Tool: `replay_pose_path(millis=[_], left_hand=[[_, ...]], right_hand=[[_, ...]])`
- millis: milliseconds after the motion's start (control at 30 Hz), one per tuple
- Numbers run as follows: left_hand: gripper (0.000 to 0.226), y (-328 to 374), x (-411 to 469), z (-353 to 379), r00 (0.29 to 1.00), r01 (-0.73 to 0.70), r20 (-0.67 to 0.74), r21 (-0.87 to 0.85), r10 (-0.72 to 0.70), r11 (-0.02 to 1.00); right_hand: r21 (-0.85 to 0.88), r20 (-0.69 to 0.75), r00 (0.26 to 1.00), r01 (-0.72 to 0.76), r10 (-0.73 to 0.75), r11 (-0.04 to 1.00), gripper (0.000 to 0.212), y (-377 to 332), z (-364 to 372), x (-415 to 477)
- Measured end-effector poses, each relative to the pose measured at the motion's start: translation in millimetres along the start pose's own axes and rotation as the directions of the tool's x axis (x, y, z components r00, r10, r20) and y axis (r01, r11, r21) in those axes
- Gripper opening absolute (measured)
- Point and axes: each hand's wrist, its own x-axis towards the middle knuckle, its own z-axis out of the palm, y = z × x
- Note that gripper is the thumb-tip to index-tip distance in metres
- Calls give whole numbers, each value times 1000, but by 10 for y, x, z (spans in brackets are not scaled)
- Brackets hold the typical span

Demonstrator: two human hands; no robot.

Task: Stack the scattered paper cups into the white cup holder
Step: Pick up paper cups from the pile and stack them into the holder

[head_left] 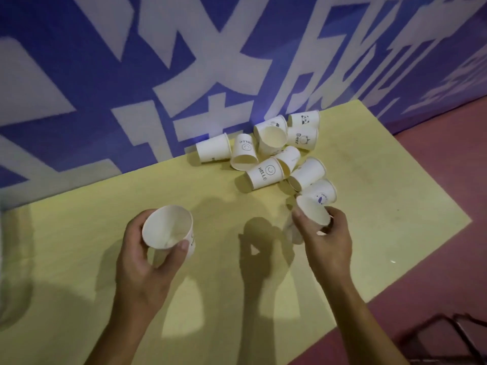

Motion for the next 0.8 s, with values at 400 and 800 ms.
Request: replay_pose_path(millis=[400,800], left_hand=[[63,124,-707,-2185,984,-20,-173,69,32,997],[65,-117,-933,-3607,957,16,-290,152,30,988]], right_hand=[[149,545,669,515,-505,844,59,-930,1343,-2210],[224,650,523,562,-552,796,58,-1047,2330,-3617]])
